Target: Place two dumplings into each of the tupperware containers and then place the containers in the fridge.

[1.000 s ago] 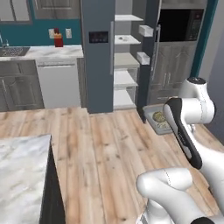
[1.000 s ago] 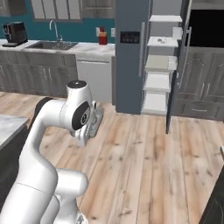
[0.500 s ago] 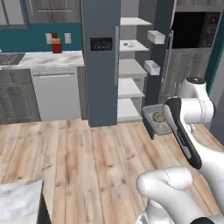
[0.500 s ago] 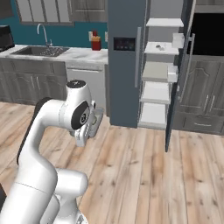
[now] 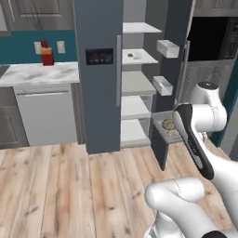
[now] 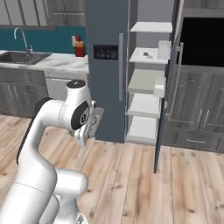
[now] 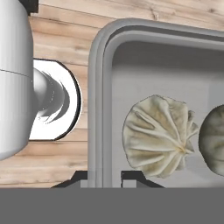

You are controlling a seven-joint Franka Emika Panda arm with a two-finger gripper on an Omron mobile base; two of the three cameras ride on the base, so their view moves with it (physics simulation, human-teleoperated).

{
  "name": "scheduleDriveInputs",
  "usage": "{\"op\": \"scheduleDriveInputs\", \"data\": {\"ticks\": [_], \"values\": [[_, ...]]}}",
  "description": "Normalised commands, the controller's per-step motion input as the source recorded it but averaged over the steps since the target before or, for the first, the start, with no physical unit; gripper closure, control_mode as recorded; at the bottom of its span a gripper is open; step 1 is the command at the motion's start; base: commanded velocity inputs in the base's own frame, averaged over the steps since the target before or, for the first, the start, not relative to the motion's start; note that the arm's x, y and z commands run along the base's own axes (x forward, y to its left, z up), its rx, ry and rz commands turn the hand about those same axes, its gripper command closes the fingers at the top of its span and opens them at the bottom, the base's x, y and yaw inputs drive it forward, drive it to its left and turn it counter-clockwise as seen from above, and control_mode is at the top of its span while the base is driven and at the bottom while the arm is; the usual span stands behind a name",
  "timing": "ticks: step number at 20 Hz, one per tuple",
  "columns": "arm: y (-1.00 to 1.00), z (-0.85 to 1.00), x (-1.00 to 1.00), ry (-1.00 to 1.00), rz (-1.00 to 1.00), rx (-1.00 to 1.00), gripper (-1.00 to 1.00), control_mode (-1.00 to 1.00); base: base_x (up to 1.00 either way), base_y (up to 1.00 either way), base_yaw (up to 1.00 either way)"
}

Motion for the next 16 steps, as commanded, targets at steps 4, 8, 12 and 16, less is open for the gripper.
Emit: {"op": "scheduleDriveInputs", "data": {"ticks": [4, 8, 12, 16], "values": [[0.00, 0.00, 0.00, 0.00, 0.00, 0.00, 1.00, 1.00, 1.00, -0.07, -0.01], [0.00, 0.00, 0.00, 0.00, 0.00, 0.00, 1.00, 1.00, 1.00, -0.01, 0.00], [0.00, 0.00, 0.00, 0.00, 0.00, 0.00, 1.00, 1.00, 1.00, -0.24, -0.01], [0.00, 0.00, 0.00, 0.00, 0.00, 0.00, 1.00, 1.00, 1.00, -0.45, -0.05]]}}
